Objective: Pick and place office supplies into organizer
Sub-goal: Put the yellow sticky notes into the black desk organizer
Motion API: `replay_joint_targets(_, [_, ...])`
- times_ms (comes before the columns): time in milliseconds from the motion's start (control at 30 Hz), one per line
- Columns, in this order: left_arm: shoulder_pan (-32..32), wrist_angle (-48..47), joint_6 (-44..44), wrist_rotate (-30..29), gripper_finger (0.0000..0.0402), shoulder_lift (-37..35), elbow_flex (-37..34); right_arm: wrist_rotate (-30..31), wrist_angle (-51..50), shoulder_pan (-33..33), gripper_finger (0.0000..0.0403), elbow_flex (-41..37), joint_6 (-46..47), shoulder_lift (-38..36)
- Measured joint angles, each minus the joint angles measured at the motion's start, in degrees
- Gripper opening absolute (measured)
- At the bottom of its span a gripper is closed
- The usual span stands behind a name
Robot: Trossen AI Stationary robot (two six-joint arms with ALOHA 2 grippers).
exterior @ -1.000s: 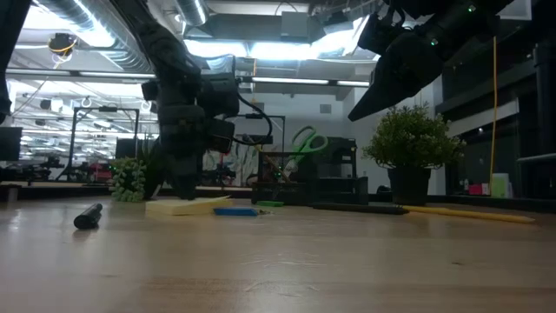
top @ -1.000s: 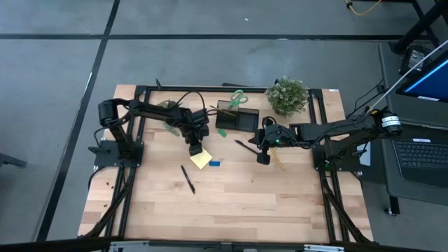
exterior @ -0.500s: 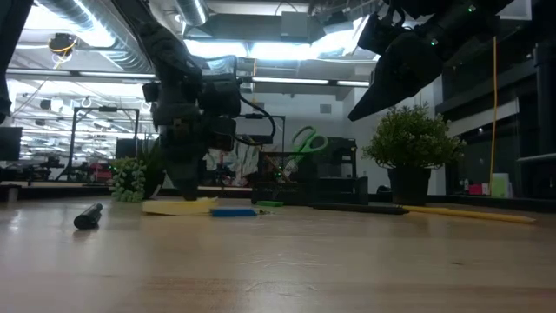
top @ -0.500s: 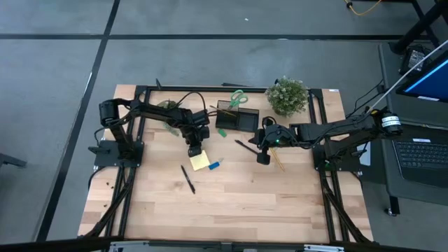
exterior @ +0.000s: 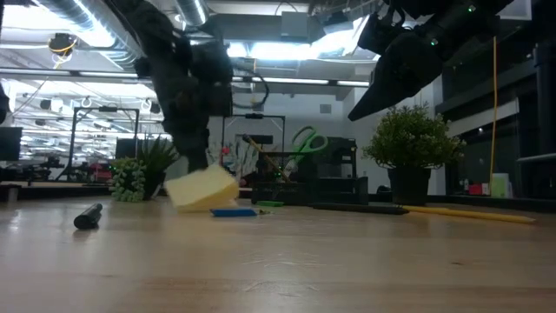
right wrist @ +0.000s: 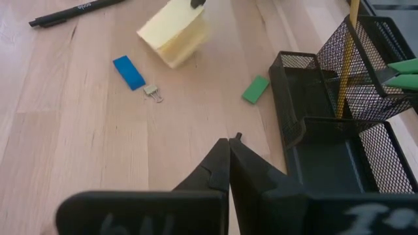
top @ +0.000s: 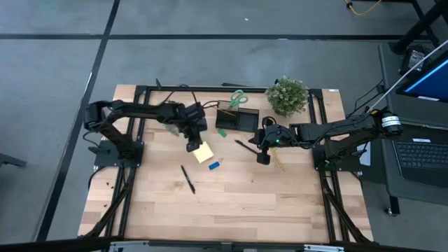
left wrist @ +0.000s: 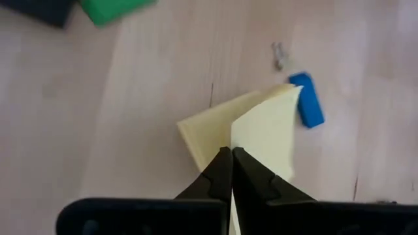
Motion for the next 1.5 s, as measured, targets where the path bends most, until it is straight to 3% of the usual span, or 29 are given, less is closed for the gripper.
replay_joint_targets(433, [-0.11, 6.43, -0.54, -3.84, 0.0001, -9.16, 0.13, 0.02, 3.39, 0.02, 0.0010, -0.04, -1.65, 0.00])
replay_joint_targets(933, [-0.09, 13.42, -0.52, -3.28, 0.0002, -10.04, 0.20, 0.44, 15.92, 4.84, 0.0012, -0.04, -23.60, 0.00])
replay_joint_targets(1067, [-0.09, 13.42, -0.54, -3.10, 0.0002, -10.04, 0.20, 3.39, 18.11, 6.54, 0.0026, -0.04, -25.26, 0.00])
replay_joint_targets(1500, [0.10, 12.94, -0.57, -3.14, 0.0002, -10.04, 0.20, 3.61, 22.47, 7.14, 0.0087, -0.01, -27.10, 2.71])
